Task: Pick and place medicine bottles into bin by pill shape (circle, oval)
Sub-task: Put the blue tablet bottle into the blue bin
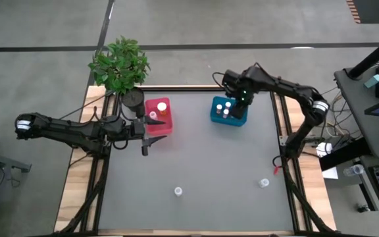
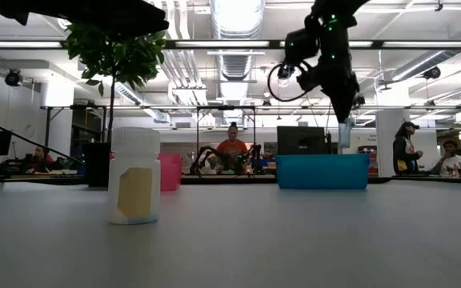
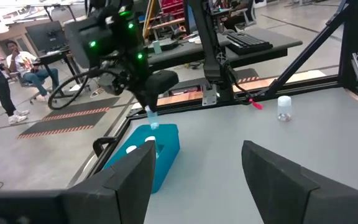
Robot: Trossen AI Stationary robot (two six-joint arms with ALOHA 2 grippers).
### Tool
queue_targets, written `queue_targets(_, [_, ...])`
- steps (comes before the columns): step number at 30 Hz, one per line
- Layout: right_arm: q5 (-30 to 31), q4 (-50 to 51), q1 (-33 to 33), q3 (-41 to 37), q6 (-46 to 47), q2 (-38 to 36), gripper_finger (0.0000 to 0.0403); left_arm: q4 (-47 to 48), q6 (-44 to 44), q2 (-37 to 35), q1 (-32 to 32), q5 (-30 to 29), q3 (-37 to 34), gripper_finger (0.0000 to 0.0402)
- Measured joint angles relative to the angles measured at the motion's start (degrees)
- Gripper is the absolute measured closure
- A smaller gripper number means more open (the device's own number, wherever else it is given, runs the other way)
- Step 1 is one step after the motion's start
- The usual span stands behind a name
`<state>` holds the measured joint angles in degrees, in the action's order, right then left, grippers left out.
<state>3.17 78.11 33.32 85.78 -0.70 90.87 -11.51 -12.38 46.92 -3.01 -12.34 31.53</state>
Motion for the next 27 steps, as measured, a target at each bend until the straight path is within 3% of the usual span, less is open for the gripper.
queue_targets(27, [0.6, -7.3, 6.4, -1.9, -9.4, 6.7, 0.0298, 0.1, -0.1, 0.0, 0.0, 0.0, 0.0, 0.0182])
